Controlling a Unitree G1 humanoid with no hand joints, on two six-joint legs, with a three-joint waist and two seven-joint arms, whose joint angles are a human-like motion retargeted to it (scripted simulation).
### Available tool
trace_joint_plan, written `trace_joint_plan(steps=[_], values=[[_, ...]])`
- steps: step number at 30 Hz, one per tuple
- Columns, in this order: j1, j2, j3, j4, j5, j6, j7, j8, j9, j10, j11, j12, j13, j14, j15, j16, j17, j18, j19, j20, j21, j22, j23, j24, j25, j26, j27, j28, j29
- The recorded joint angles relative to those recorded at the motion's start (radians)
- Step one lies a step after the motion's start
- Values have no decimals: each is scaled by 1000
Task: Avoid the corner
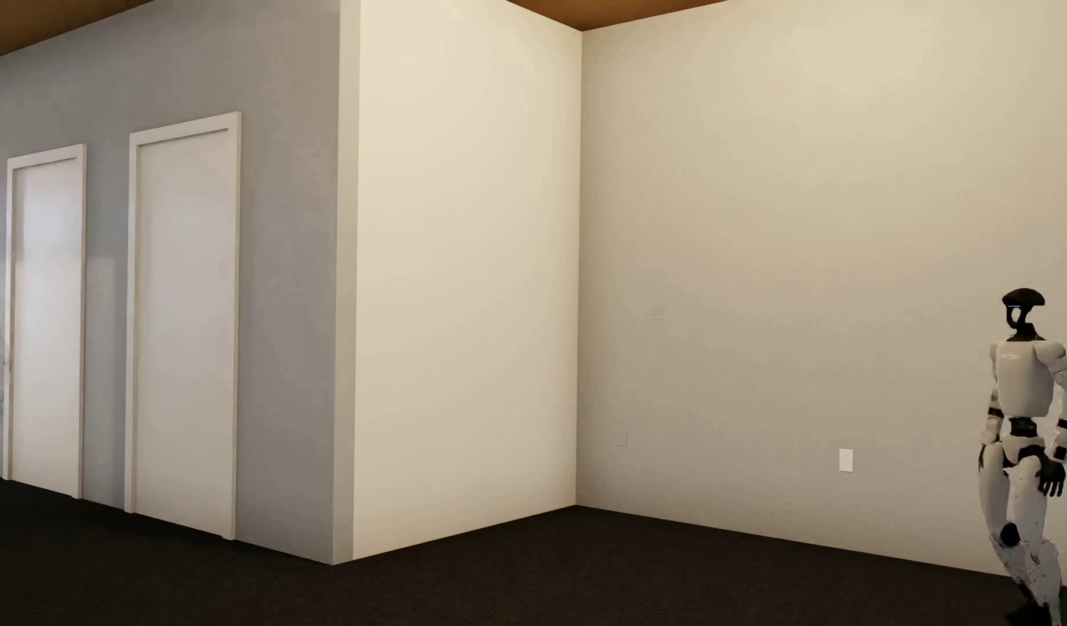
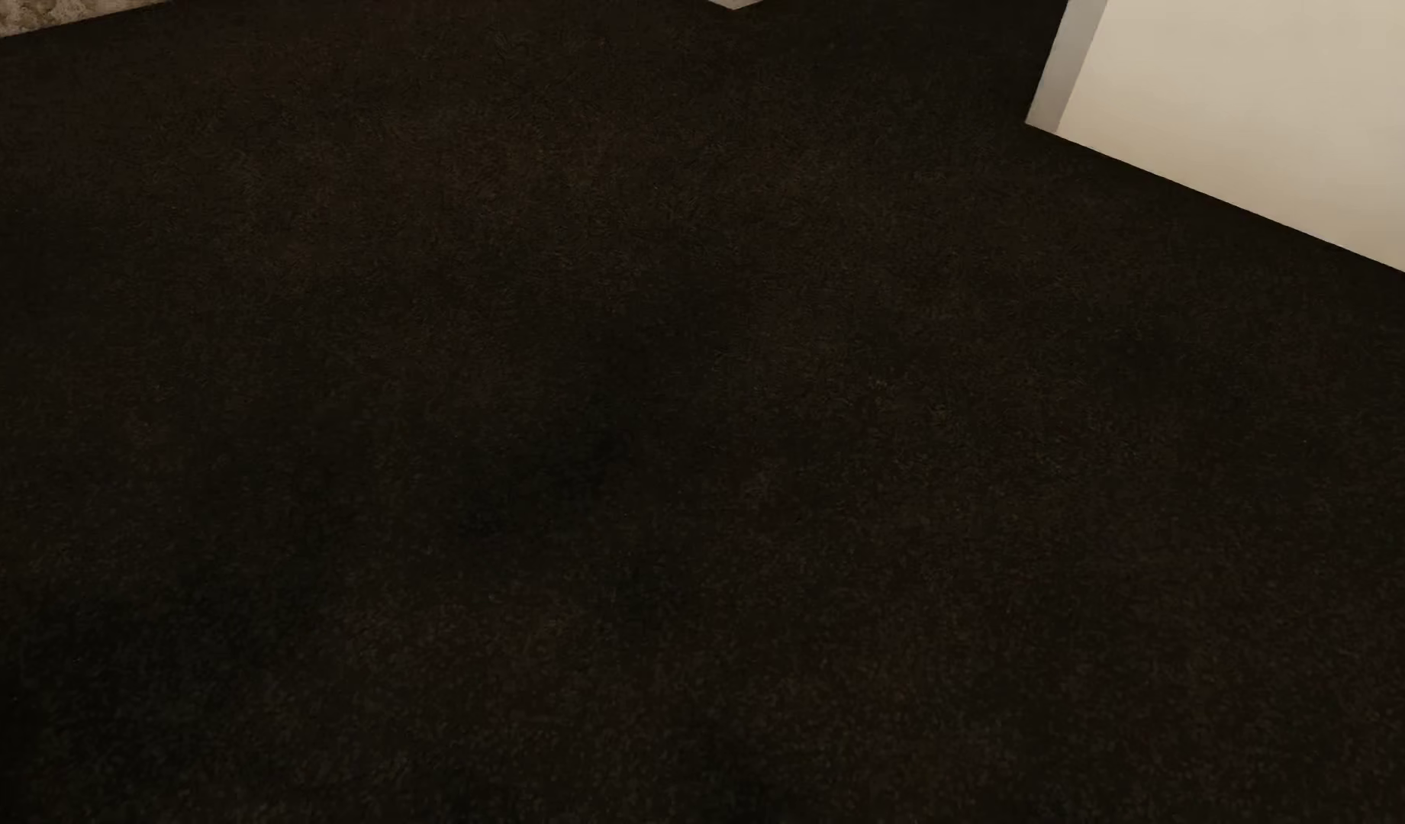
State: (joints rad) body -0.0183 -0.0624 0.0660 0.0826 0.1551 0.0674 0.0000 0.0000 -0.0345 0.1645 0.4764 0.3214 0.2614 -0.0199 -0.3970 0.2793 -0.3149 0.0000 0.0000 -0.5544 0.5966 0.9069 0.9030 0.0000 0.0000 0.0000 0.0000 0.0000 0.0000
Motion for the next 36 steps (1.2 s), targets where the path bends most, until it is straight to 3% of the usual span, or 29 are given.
trace_joint_plan(steps=[1, 2, 5, 11, 15, 19, 20, 23, 26, 28, 29, 30, 31, 32, 34, 35, 36], values=[[-33, 15, -39, -4, 17, -1, 0, 0, -1, 349, -53, -13, -5, -93, 5, 3, -1, 0, 0, 32, -6, -8, 29, 0, 0, 0, 0, 0, 0], [-29, 21, -36, -3, 13, -2, 0, 0, 5, 353, -32, -30, -7, -115, 23, 17, -1, 0, 0, 84, -28, -16, 26, 0, 0, 0, 0, 0, 0], [-37, 24, -24, 3, 24, -3, 0, 0, 5, 363, -48, -90, -55, -135, 42, 38, -7, 0, 0, 72, 25, -59, 52, 0, 0, 0, 0, 0, 0], [1, 4, -39, 9, 35, 8, 0, 0, 8, 347, -52, -133, -86, -153, 111, 14, 4, 0, 0, 105, -10, -71, -17, 0, 0, 0, 0, 0, 0], [-43, -19, -30, -2, 47, 4, 0, 0, 20, 376, -38, -113, -88, -216, 166, 25, 11, 0, 0, 92, 24, -74, -42, 0, 0, 0, 0, 0, 0], [-237, 78, 6, 5, 61, 15, 0, 0, 91, 714, -41, -71, -86, -258, 102, 28, -39, 0, 0, 86, 55, -52, -110, 0, 0, 0, 0, 0, 0], [-289, 97, 48, 5, 43, 4, 0, 0, 89, 775, -47, -54, -98, -261, 79, 30, -48, 0, 0, 80, 73, -47, -107, 0, 0, 0, 0, 0, 0], [-431, 154, 135, 8, 10, -33, 0, 0, 103, 690, -67, -21, -154, -199, 13, 51, -30, 0, 0, 71, 38, -21, -78, 0, 0, 0, 0, 0, 0], [-522, 288, 155, 22, 5, -32, 0, 0, 127, 564, -82, -1, -193, -105, -101, 52, -30, 0, 0, 76, 28, 50, -79, 0, 0, 0, 0, 0, 0], [-555, 363, 181, 23, 0, -34, 0, 0, 135, 512, -88, 3, -216, -100, -126, 53, -30, 0, 0, 86, 35, 86, -53, 0, 0, 0, 0, 0, 0], [-567, 393, 214, 46, 1, -35, 0, 0, 130, 542, -102, 1, -220, -112, -107, 55, -29, 0, 0, 81, 51, 94, -34, 0, 0, 0, 0, 0, 0], [-583, 410, 230, 21, -23, -45, 0, 0, 121, 576, -90, 2, -203, -113, -81, 56, -46, 0, 0, 72, 94, 103, -64, 0, 0, 0, 0, 0, 0], [-611, 396, 256, 10, -51, -57, 0, 0, 107, 651, -57, 4, -186, -145, -24, 53, -20, 0, 0, 77, 41, 111, -19, 0, 0, 0, 0, 0, 0], [-582, 406, 263, -2, -69, -75, 0, 0, 108, 701, -3, 14, -173, -179, 70, 67, -21, 0, 0, 69, 105, 95, -5, 0, 0, 0, 0, 0, 0], [-515, 282, 239, -14, -85, -61, 0, 0, 83, 741, 276, -4, -116, -258, 404, 52, -27, 0, 0, 53, 116, 124, 3, 0, 0, 0, 0, 0, 0], [-433, 191, 221, -52, -115, -70, 0, 0, 118, 728, 493, -15, -105, -293, 502, 52, -19, 0, 0, 74, 122, 101, 7, 0, 0, 0, 0, 0, 0], [-371, 78, 149, -87, -121, -70, 0, 0, 135, 702, 703, -28, -80, -318, 498, 40, -25, 0, 0, 76, 100, 77, -13, 0, 0, 0, 0, 0, 0]])
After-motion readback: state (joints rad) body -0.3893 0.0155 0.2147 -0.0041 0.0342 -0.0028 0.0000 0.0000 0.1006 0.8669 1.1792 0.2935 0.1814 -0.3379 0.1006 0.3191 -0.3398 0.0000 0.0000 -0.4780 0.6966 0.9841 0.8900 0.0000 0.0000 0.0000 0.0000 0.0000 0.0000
